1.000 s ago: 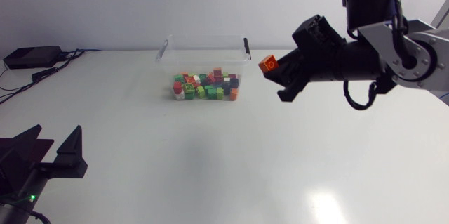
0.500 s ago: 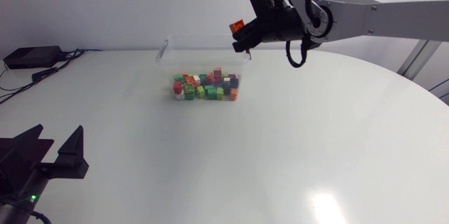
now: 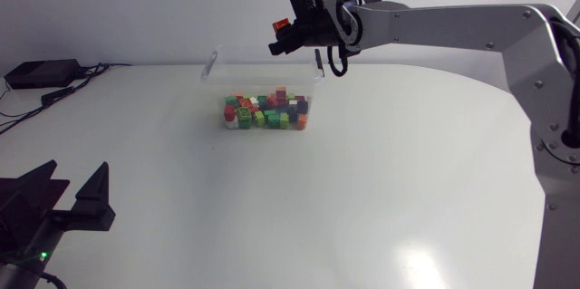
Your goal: Place the duplo bricks in the container
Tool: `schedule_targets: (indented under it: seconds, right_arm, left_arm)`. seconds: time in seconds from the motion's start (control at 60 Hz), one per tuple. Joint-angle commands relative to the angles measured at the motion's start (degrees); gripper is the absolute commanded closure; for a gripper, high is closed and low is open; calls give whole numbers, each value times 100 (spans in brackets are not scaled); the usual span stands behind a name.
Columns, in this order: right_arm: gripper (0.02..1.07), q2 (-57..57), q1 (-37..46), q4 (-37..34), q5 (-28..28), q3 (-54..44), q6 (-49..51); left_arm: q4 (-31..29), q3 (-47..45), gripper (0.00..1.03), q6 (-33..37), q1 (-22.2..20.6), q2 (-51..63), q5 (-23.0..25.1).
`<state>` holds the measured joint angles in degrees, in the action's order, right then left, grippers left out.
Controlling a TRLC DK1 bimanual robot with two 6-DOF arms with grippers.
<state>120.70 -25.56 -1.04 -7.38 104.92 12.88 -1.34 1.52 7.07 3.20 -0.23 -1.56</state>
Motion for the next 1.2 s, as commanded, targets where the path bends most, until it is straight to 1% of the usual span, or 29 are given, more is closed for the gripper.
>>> schedule_targets:
  seconds: [0.0,0.167,0.183,0.217,0.25,0.267,0.283,0.3,0.317,0.333,0.35,0.383,0.467,0.517,0.567,0.683,0.967,1.183]
  right_arm:
    - [82,313,-19,77,78,274,-181]
    - [82,726,43,77,105,582,-225]
    - [80,805,43,69,122,635,-225]
    - [70,849,43,95,193,643,-225]
    - [50,902,34,130,298,661,-225]
    - [37,937,34,130,333,696,-216]
    - [28,955,34,130,360,714,-216]
    - [23,964,34,130,377,714,-216]
    - [13,964,34,139,412,714,-207]
    - [8,964,34,139,439,714,-207]
    - [7,955,34,139,474,705,-207]
    - [7,929,25,148,492,687,-207]
    - [7,603,43,701,738,257,-225]
    - [7,507,43,833,817,125,-225]
    - [7,199,60,1141,922,-244,-207]
    - [7,-636,192,1580,1124,-1035,-120]
    - [7,-2754,886,1897,1265,-2802,302]
    - [7,-3791,1545,2073,1291,-3848,452]
  left_arm:
    - [55,-134,4,-153,14,-47,7]
    - [55,-134,4,-153,14,-47,7]
    - [55,-134,4,-153,14,-47,7]
    - [55,-134,4,-153,14,-47,7]
    - [55,-134,4,-153,23,-47,7]
    - [55,-134,4,-153,31,-47,7]
    - [55,-134,4,-153,40,-47,7]
    - [55,-134,4,-153,40,-47,7]
    - [55,-134,4,-153,31,-47,7]
    - [55,-134,4,-153,31,-47,7]
    - [55,-134,4,-153,31,-47,7]
    - [55,-134,4,-153,31,-47,7]
    - [55,-134,4,-153,23,-47,7]
    - [55,-134,4,-153,31,-47,7]
    - [55,-134,4,-153,31,-47,7]
    - [55,-134,4,-153,31,-47,7]
    - [73,-134,4,-118,67,-47,7]
    - [73,-134,4,-136,31,-47,7]
